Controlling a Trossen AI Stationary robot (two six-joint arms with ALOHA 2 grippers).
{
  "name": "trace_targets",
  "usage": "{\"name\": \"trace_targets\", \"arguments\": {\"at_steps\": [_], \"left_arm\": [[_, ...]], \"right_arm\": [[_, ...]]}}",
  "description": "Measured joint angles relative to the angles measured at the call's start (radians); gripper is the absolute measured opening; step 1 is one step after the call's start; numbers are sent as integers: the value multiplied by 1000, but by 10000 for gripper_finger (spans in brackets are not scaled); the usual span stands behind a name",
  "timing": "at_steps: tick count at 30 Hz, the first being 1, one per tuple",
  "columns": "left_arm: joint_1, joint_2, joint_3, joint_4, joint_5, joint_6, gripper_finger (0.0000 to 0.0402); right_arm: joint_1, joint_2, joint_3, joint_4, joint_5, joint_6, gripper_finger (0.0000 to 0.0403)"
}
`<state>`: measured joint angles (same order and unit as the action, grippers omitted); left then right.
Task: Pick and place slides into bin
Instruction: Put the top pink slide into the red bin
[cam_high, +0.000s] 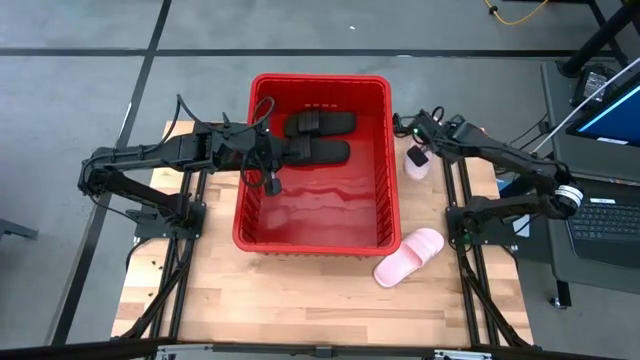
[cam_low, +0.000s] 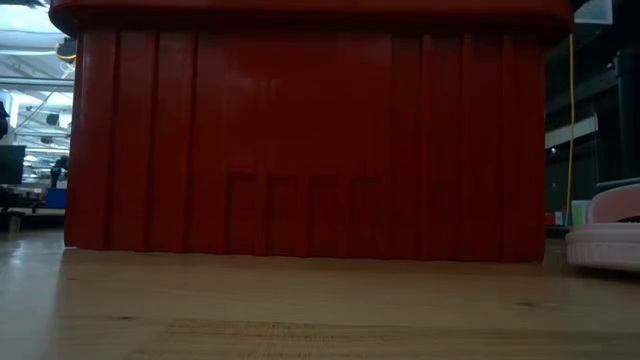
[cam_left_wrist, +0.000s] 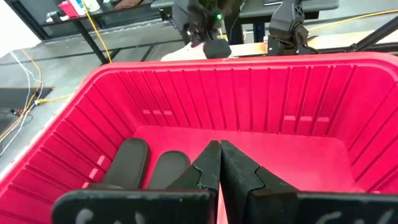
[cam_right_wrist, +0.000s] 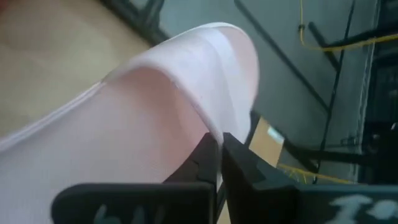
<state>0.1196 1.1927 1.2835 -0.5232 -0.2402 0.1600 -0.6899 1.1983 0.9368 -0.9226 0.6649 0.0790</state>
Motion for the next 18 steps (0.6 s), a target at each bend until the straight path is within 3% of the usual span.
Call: {"name": "trace_targets", "arguments": {"at_steps": [18], "left_arm": [[10, -12, 0, -3, -3, 10, 1]], "right_arm": [[0, -6, 403, 22, 15, -290, 10]]}}
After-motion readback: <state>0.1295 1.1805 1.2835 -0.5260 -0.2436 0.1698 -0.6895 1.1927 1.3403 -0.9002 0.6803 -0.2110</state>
